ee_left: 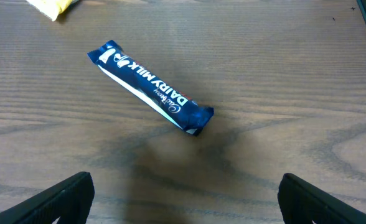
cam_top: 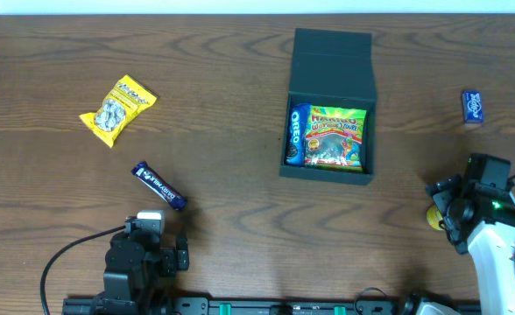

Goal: Pack container
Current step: 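Move the right gripper down onto the yellow Mentos tube and grasp it, then lift the Mentos tube and carry it left into the box's right side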

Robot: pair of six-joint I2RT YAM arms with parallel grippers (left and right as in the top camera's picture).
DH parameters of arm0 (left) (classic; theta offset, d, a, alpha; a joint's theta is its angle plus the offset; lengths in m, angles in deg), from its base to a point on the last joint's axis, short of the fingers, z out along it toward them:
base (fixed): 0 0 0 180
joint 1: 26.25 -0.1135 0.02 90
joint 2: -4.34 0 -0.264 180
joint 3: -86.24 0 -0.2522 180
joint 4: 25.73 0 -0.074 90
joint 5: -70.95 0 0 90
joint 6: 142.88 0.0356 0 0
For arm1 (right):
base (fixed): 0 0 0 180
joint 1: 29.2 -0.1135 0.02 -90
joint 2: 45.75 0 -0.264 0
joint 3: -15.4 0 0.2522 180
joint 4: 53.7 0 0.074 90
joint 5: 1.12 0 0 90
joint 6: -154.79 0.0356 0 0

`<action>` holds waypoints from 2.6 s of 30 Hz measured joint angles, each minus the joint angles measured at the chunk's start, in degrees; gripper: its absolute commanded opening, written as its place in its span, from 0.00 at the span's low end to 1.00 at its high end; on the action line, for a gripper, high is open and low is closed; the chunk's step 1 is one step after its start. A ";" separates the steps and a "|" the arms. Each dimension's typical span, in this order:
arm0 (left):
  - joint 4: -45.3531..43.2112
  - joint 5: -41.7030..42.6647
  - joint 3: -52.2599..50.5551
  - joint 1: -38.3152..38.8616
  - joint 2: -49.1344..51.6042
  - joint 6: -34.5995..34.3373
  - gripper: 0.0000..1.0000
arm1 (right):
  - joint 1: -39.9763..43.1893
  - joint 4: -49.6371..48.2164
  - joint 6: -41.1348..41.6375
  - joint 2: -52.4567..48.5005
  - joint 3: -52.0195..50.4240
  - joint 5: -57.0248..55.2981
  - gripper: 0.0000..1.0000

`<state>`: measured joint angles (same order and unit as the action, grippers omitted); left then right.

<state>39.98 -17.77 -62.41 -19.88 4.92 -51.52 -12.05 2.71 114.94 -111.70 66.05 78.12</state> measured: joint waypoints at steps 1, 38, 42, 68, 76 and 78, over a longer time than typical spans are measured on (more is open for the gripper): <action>0.00 0.00 0.00 0.00 0.00 0.00 0.95 | 0.00 -0.09 -0.20 0.00 0.00 0.00 0.97; 0.00 0.00 0.00 0.00 0.00 0.00 0.95 | 0.00 -2.29 -1.64 0.72 -1.11 -1.38 0.06; 0.00 0.00 0.00 0.00 0.00 0.00 0.95 | 0.00 -2.67 -1.64 1.86 -1.77 -1.42 0.02; 0.00 -0.02 0.00 0.00 0.00 0.00 0.95 | -12.22 17.40 -18.62 10.25 22.38 19.26 0.01; 0.00 0.00 0.00 0.00 0.00 0.00 0.95 | -22.08 29.31 -23.69 -0.07 37.16 28.48 0.01; -0.02 0.00 0.00 0.00 0.00 0.00 0.95 | -24.65 31.89 -25.55 -4.87 40.87 29.99 0.01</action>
<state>39.96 -17.77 -62.41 -19.88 4.92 -51.52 -36.70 34.60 89.39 -116.57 106.92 108.11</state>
